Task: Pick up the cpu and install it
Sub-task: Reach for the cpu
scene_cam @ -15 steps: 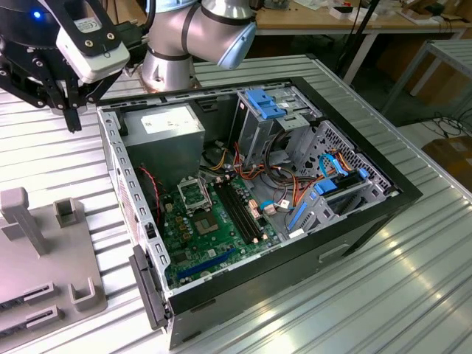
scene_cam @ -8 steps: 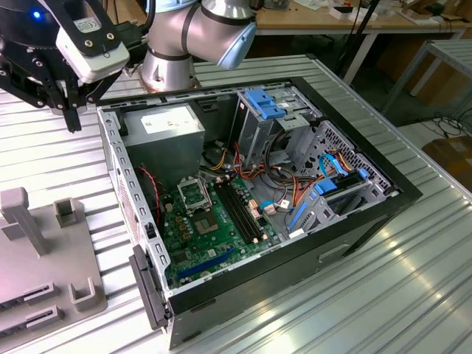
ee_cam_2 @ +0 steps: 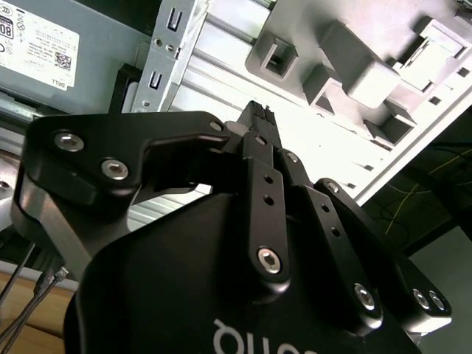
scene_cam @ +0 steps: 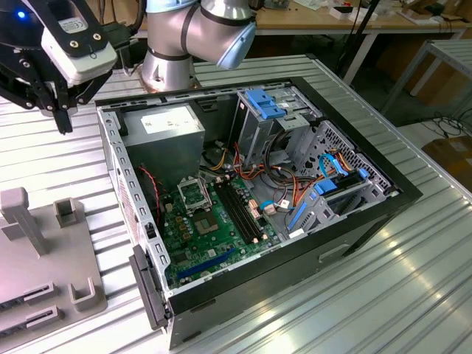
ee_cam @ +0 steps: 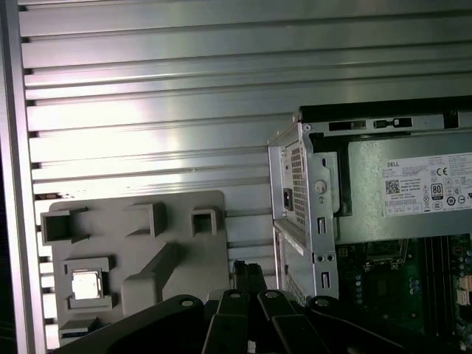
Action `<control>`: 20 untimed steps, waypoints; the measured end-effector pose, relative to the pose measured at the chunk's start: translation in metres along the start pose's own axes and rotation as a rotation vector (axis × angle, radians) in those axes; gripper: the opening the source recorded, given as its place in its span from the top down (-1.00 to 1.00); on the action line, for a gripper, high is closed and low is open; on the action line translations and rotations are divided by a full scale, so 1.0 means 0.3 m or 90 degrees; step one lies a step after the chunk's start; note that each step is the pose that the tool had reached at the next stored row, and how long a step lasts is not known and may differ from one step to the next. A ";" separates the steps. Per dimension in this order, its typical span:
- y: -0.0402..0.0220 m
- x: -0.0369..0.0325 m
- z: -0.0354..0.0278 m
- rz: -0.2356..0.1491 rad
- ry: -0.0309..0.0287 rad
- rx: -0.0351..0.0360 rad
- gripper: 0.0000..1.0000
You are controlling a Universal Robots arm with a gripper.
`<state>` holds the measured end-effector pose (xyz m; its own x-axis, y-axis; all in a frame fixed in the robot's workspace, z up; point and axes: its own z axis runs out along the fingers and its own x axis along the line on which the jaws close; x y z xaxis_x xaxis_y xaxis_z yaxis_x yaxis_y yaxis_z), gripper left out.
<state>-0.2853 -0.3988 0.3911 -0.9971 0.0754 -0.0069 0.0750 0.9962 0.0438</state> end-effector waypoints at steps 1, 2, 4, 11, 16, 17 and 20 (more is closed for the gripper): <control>-0.001 0.010 0.000 0.000 0.0000 0.0000 0.79; -0.001 0.016 0.000 0.000 0.0000 0.0000 0.79; -0.002 0.027 0.000 0.000 0.0000 0.0000 0.79; -0.042 0.151 0.000 0.000 0.0001 0.0000 0.79; -0.046 0.186 0.000 0.000 0.0000 0.0000 0.79; -0.046 0.187 0.000 0.000 0.0000 0.0000 0.79; -0.046 0.187 0.000 0.000 0.0001 0.0000 0.79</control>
<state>-0.3422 -0.4085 0.3901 -0.9971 0.0753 -0.0068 0.0749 0.9962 0.0438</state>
